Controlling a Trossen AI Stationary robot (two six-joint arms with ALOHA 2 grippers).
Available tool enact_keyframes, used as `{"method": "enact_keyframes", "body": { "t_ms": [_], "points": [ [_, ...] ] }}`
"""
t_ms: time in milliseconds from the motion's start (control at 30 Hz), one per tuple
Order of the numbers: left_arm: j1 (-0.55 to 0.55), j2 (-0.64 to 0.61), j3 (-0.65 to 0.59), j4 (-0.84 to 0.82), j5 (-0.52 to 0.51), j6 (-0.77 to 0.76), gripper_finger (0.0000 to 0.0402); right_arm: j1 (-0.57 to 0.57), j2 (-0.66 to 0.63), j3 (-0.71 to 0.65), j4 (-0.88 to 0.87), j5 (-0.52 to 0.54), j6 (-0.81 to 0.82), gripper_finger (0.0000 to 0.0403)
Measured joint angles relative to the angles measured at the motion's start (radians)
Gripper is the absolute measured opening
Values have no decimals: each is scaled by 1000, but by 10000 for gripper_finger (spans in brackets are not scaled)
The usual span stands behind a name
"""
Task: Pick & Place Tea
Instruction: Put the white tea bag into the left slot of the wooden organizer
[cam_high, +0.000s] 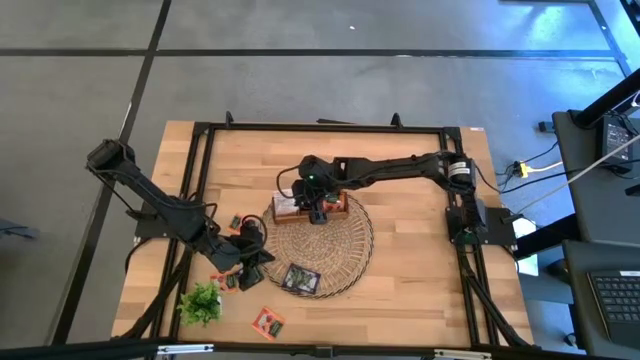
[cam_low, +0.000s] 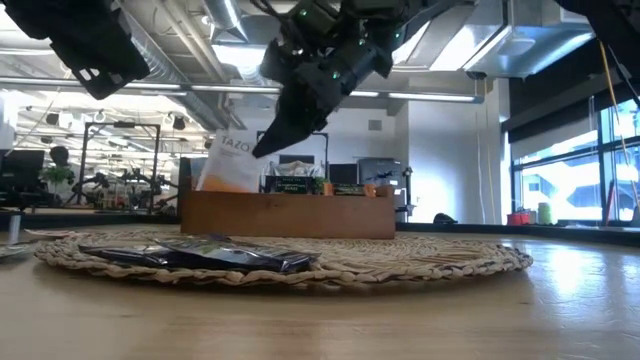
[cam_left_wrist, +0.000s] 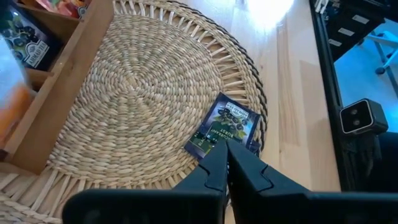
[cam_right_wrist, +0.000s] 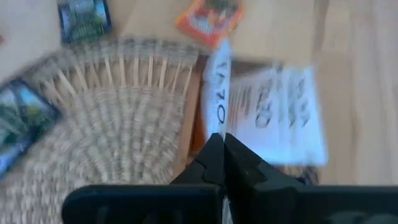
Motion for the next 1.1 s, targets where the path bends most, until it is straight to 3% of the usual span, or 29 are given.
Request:
{"method": "enact_keyframes", "body": {
  "t_ms": [300,800,1000,1100],
  "points": [
    [0,0,0,-13,-12,0,2,5,26,-3,32,10,-8,16],
    [0,0,0,-28,-16,0,2,5,26,-2,154,9,-6,150],
    [0,0,0,-29,-26,0,2,5,23,-2,163,-13,-5,164],
    [-1,0,0,-28,-107,1,2,5,-7,-3,115,-13,-7,164]
  ]
}}
